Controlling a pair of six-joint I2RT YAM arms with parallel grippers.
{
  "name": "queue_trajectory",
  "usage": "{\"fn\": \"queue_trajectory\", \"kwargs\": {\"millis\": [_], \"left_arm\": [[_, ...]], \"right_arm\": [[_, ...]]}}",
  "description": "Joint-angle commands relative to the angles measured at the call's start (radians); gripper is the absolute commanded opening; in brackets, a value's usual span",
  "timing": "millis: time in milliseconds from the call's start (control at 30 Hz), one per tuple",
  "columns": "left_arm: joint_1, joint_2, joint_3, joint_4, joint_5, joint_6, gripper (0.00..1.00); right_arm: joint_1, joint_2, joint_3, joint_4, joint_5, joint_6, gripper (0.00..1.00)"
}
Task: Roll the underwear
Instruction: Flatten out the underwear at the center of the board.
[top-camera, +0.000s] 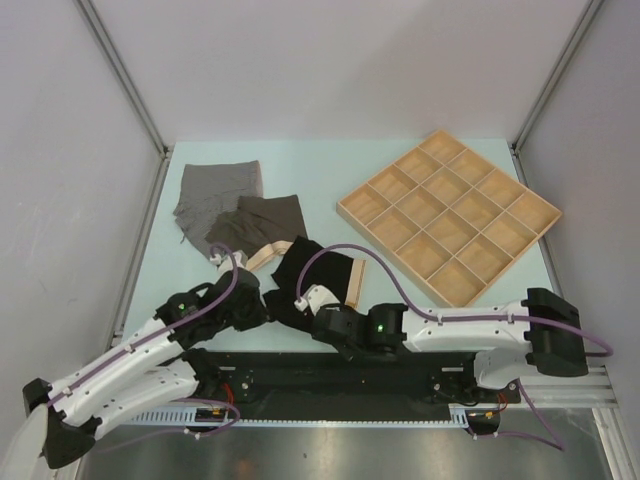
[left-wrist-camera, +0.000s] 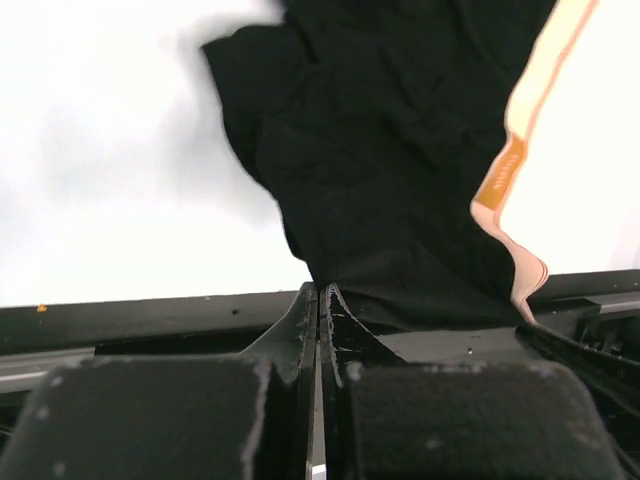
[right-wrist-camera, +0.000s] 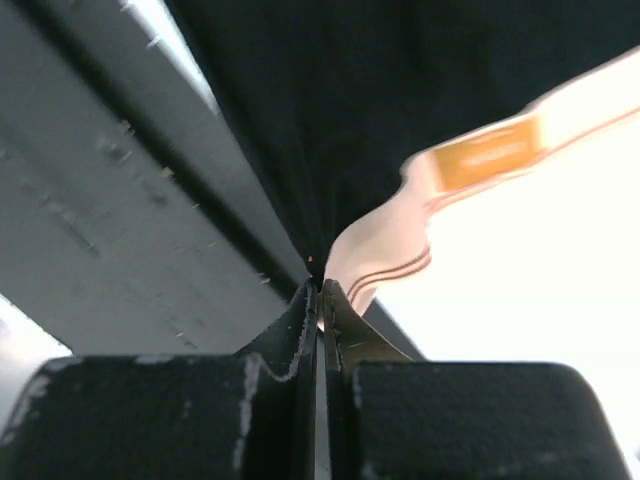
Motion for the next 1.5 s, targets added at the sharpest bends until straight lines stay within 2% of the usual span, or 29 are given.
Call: {"fn": "queue_trajectory", "kwargs": {"millis": [0, 133, 267, 400, 533, 667, 900, 1167, 1467], "left_arm": [[-0.005, 0.048, 0.083, 0.022, -0.035, 0.085, 0.00], [0.022, 0.128, 0.222, 0.088, -0.121, 0.205, 0.00], [0.113, 0.224, 0.351, 0.200, -0.089, 0.350, 0.00], [0.142, 0.304, 0.526, 0.240, -0.116, 0.465, 0.00], [0.142, 0.329, 0.696, 0.268, -0.116, 0.556, 0.00], [0.142, 0.337, 0.797, 0.246, -0.109, 0.585, 0.00], [0.142, 0.275, 0.819, 0.203, -0.112, 0.594, 0.00], [0.167, 0.350, 0.789, 0.216, -0.110, 0.616, 0.00], [0.295, 0.519, 0.851, 0.346, 0.005, 0.681, 0.00]], "right_arm": [[-0.012, -0.047, 0.100, -0.112, 0.183, 0.010, 0.00], [-0.105, -0.073, 0.120, -0.080, 0.293, -0.072, 0.00], [-0.217, -0.097, 0.161, 0.006, 0.330, -0.204, 0.00], [-0.270, -0.119, 0.242, 0.098, 0.363, -0.358, 0.00], [-0.276, -0.143, 0.322, 0.153, 0.401, -0.472, 0.00], [-0.245, -0.156, 0.417, 0.158, 0.452, -0.555, 0.00], [-0.156, -0.177, 0.476, 0.157, 0.525, -0.633, 0.00], [-0.293, -0.157, 0.436, 0.255, 0.369, -0.649, 0.00], [-0.514, -0.052, 0.442, 0.422, 0.156, -0.718, 0.00]]}}
